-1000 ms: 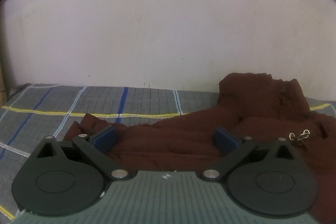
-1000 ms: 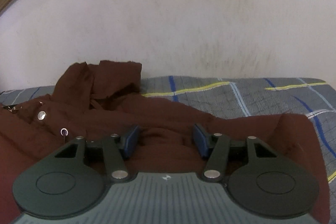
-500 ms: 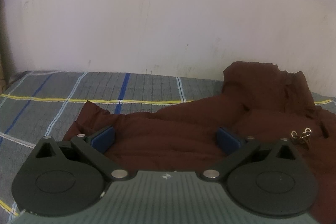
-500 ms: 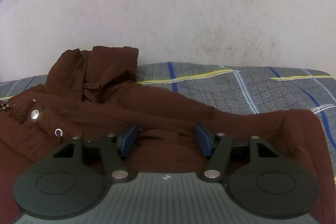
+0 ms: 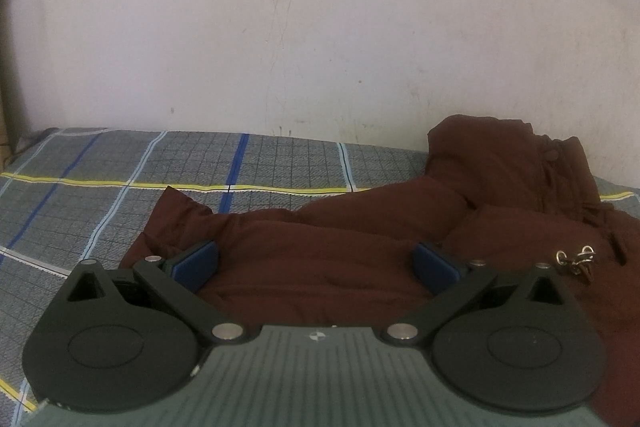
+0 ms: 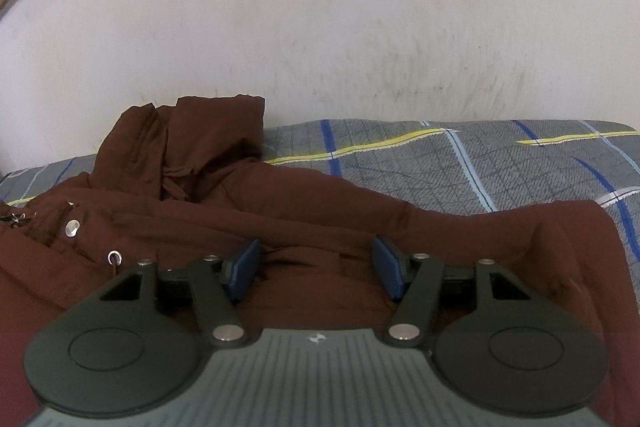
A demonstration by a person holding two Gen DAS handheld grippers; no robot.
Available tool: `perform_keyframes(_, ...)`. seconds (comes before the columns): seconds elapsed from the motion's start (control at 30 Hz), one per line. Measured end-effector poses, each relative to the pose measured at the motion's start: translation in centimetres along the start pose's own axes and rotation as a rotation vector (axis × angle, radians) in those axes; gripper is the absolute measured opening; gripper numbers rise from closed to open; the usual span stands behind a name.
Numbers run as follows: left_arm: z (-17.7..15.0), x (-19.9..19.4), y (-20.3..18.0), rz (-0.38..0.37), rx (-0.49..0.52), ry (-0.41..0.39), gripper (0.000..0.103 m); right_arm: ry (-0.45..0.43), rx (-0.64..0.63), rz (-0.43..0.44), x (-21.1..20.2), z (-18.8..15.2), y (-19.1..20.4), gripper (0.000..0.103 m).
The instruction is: Fold large clothes
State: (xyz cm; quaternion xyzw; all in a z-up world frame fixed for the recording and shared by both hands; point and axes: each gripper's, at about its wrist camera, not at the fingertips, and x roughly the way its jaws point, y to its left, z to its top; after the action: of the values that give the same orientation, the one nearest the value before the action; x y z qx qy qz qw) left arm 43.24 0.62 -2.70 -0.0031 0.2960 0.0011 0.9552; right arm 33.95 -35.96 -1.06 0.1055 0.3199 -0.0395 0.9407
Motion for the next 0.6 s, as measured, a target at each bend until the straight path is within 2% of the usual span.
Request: perform_keyframes(0.6, -0.02, -0.23, 0.26, -0.006, 0.003, -0.009, 0.103, -0.02, -0.009, -0.01, -0.23, -0.21, 0.1, 0.062)
